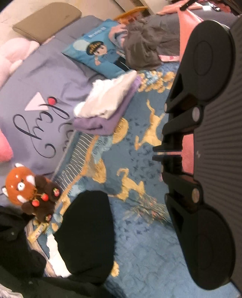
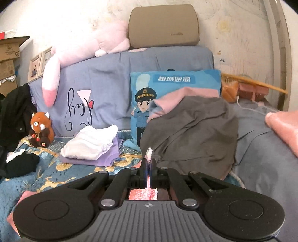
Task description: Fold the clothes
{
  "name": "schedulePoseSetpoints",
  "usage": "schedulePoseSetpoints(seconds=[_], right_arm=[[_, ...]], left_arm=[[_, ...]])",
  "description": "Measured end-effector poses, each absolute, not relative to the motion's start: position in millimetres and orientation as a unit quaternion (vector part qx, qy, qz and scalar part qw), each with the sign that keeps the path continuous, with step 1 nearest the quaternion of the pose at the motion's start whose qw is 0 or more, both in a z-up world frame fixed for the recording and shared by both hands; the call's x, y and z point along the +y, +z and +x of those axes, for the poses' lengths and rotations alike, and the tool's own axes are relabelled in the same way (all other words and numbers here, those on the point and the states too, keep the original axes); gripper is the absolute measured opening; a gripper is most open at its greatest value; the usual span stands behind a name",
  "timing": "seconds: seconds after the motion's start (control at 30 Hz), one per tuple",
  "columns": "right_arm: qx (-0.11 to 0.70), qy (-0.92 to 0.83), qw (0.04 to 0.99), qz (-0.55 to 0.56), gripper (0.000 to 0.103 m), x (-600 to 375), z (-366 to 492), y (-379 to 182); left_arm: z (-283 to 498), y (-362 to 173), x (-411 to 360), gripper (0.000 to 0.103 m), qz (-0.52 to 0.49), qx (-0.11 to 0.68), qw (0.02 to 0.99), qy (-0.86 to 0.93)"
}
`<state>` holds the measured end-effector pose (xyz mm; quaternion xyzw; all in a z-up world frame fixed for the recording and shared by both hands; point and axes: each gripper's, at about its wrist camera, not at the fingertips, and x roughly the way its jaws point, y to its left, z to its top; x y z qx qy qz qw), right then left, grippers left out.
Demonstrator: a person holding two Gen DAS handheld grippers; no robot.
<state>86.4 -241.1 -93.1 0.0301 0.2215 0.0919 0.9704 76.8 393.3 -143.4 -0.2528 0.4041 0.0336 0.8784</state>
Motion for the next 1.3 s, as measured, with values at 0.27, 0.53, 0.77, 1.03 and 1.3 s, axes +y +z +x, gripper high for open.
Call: schedulePoseSetpoints(seconds=[0.27,0.53,0.77,1.03,1.3], right_arm=[[0.248,0.069,0.965,0.042,0.002,-246.5,93.4,-106.2],[0.273,0.061,0.959,0.051,0.002,-245.9,116.7,-122.4],[0.281,0.061,0.955,0.070,0.002,-245.0,128.4,-127.0],[0.273,0.056,0.958,0.070,0.002,-244.1,125.7,-125.2],[0.216,0.072,0.971,0.074,0.002,-246.5,87.6,-82.8]], left_arm=[[109.1,-210.4,398.8,0.019,-0.285,0.469,0.835,0.034],[140.9,-247.2,403.1,0.063,-0.306,0.487,0.818,0.034],[156.9,-265.3,397.1,0.015,-0.297,0.516,0.803,0.012],[142.6,-241.0,383.5,0.001,-0.249,0.488,0.836,0.034],[104.7,-157.1,387.3,0.001,-0.264,0.392,0.881,0.024]])
